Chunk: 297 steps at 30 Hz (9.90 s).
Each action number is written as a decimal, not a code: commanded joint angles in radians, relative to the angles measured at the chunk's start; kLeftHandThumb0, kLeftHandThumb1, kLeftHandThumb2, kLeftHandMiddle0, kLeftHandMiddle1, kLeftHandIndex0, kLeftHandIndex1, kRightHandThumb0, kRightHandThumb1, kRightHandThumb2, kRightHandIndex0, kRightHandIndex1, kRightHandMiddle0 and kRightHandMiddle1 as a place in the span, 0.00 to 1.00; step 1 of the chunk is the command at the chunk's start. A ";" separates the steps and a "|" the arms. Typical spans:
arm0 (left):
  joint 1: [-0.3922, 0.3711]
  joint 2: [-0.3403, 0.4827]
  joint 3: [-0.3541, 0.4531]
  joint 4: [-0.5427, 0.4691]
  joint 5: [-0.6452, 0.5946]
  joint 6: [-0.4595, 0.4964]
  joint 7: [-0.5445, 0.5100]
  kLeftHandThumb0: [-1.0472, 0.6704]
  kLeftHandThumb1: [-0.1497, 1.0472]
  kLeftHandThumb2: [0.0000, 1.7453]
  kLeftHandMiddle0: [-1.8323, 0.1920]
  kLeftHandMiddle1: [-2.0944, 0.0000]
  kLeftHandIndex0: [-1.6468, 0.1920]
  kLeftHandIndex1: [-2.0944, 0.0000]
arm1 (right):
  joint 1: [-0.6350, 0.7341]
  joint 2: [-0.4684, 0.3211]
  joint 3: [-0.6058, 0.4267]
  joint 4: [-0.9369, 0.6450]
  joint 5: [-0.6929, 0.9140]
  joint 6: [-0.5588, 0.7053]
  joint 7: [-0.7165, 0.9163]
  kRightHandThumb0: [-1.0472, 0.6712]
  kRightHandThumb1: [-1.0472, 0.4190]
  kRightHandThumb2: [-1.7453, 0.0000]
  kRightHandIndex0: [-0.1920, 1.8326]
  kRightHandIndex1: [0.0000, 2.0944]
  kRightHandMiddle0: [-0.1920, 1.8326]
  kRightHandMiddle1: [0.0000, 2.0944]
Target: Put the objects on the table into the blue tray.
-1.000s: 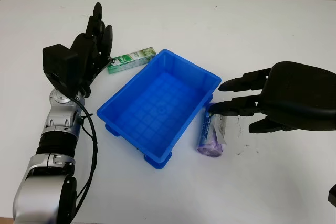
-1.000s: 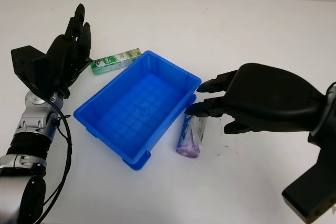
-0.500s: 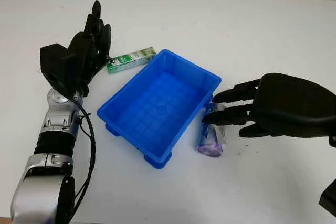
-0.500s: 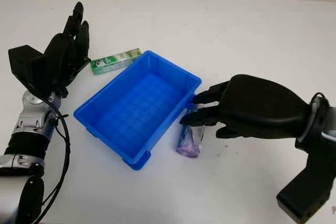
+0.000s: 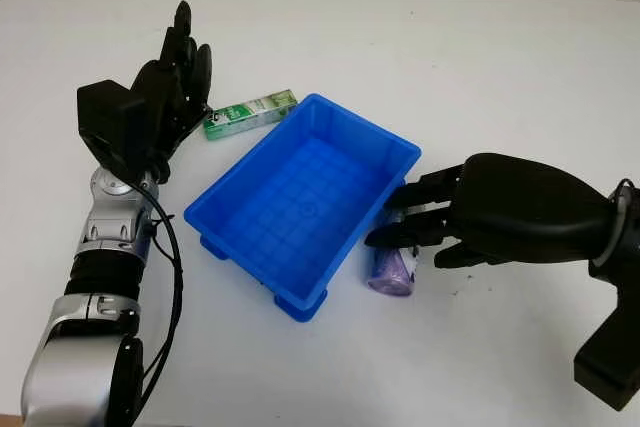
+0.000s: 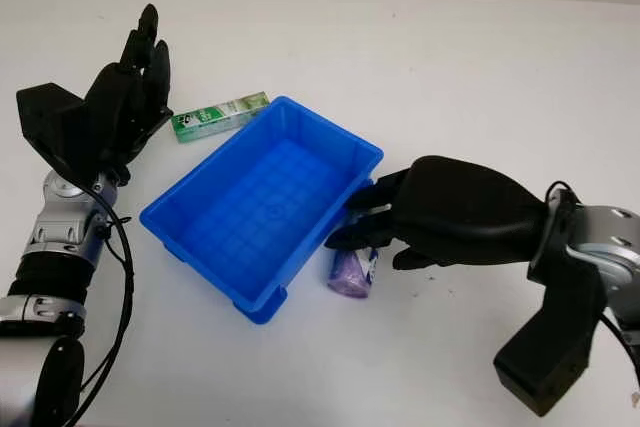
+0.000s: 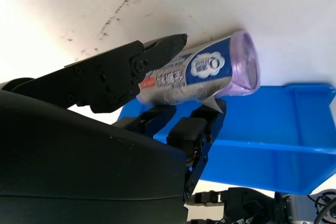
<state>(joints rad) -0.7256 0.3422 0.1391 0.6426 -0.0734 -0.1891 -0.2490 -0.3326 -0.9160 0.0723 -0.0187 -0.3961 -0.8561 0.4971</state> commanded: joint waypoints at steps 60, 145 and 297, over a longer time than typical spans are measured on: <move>0.026 -0.033 0.008 -0.039 -0.011 0.015 0.027 0.13 1.00 0.37 1.00 1.00 1.00 1.00 | -0.487 0.417 -0.028 0.345 -0.174 0.065 -0.643 0.37 0.01 0.94 0.80 1.00 0.73 1.00; -0.556 0.247 -0.515 0.526 0.699 -0.026 -0.014 0.21 0.89 0.04 0.96 0.99 0.96 0.98 | -0.397 0.272 0.018 0.268 0.011 0.443 -0.170 0.29 0.00 0.96 0.06 0.03 0.07 0.08; -0.248 0.447 -0.250 -0.501 0.212 0.169 -0.518 0.35 1.00 0.18 0.50 0.00 0.66 0.00 | -0.384 0.282 0.008 0.269 0.007 0.506 -0.183 0.31 0.01 0.97 0.10 0.03 0.02 0.22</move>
<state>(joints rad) -0.9859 0.7618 -0.1358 0.1931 0.1595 -0.0278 -0.7401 -0.7080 -0.6254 0.0859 0.2463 -0.3860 -0.3537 0.3215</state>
